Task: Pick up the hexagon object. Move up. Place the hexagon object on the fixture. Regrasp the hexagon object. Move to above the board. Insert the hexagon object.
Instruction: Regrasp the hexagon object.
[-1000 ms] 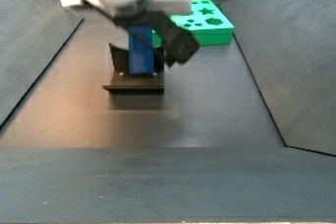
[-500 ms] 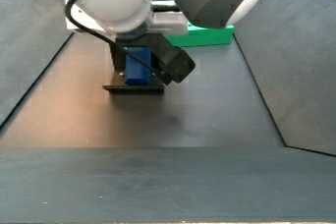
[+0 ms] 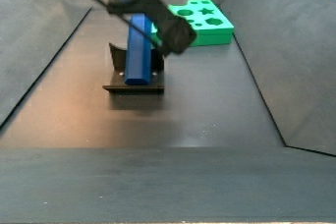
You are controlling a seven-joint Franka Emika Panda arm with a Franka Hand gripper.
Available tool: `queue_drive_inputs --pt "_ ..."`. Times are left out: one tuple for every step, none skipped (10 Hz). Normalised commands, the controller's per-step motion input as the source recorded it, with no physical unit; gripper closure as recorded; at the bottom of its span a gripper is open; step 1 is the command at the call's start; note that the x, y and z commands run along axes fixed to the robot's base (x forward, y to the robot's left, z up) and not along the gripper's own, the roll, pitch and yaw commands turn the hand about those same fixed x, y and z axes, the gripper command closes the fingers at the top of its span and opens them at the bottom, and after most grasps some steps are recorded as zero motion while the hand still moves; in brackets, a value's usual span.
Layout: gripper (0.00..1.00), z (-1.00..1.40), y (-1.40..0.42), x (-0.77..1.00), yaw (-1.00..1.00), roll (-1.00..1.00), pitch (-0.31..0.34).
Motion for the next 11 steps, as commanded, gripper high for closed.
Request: queue_drive_inputs --pt "0.0 0.63 0.01 -0.04 0.0 0.0 0.007" --pt "0.0 0.5 0.01 -0.04 0.0 0.0 0.004" --pt "0.0 0.17 0.01 -0.04 0.0 -0.01 -0.001" --pt "0.0 0.97 -0.69 0.12 0.02 1.0 0.036" --pt "0.0 0.92 -0.67 0.14 0.02 1.0 0.036" --pt "0.0 0.75 -0.49 0.06 0.02 1.0 0.034" --pt "0.0 0.55 -0.29 0.01 0.02 1.0 0.03" --pt "0.0 0.4 -0.17 -0.01 0.02 1.0 0.028" --pt "0.0 0.09 -0.08 0.0 0.02 1.0 0.027" --pt "0.0 0.01 -0.07 0.02 0.02 1.0 0.028" --pt "0.0 0.02 -0.03 0.01 0.02 1.0 0.028"
